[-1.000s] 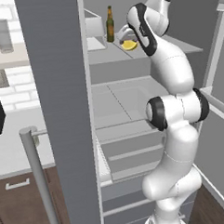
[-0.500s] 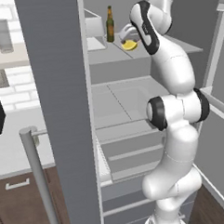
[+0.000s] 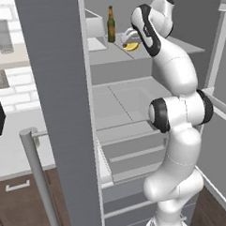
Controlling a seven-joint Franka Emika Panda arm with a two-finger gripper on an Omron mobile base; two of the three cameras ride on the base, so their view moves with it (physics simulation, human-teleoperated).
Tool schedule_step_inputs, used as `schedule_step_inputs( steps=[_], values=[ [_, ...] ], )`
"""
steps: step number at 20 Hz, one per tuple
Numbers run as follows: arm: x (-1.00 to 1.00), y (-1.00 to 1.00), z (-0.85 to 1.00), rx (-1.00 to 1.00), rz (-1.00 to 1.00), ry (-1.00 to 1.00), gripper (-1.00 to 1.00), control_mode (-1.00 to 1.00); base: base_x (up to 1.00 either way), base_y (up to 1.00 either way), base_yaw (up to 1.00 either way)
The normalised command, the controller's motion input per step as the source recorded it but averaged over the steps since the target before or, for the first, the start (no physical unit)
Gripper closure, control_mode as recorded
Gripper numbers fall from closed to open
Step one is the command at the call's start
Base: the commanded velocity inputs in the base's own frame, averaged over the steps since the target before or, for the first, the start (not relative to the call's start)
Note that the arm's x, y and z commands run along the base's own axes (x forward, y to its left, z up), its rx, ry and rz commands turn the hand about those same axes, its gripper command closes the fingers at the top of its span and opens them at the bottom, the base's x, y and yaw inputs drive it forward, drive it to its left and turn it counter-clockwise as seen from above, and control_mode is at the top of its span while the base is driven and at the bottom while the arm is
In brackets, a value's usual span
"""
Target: Grab a lemon wedge from the fridge and one ice cube from the ice bowl, and put them in the glass of lemonade.
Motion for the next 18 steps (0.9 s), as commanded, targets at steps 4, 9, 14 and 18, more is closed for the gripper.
schedule_step_inputs(
  steps=[4, 9, 14, 18],
  values=[
    [0.0, 0.0, -0.22, 0.0, 0.0, 0.0, -1.0, -1.0, 0.0, 0.0, 0.0],
    [-0.03, 0.0, -0.17, 0.0, 0.0, 0.0, -1.0, -1.0, 0.0, 0.0, 0.0],
    [0.0, 0.0, -0.02, 0.0, 0.0, 0.0, -1.0, -1.0, 0.0, 0.0, 0.0],
    [0.0, 0.04, 0.0, 0.0, 0.0, 0.0, -1.0, -1.0, 0.0, 0.0, 0.0]
  ],
)
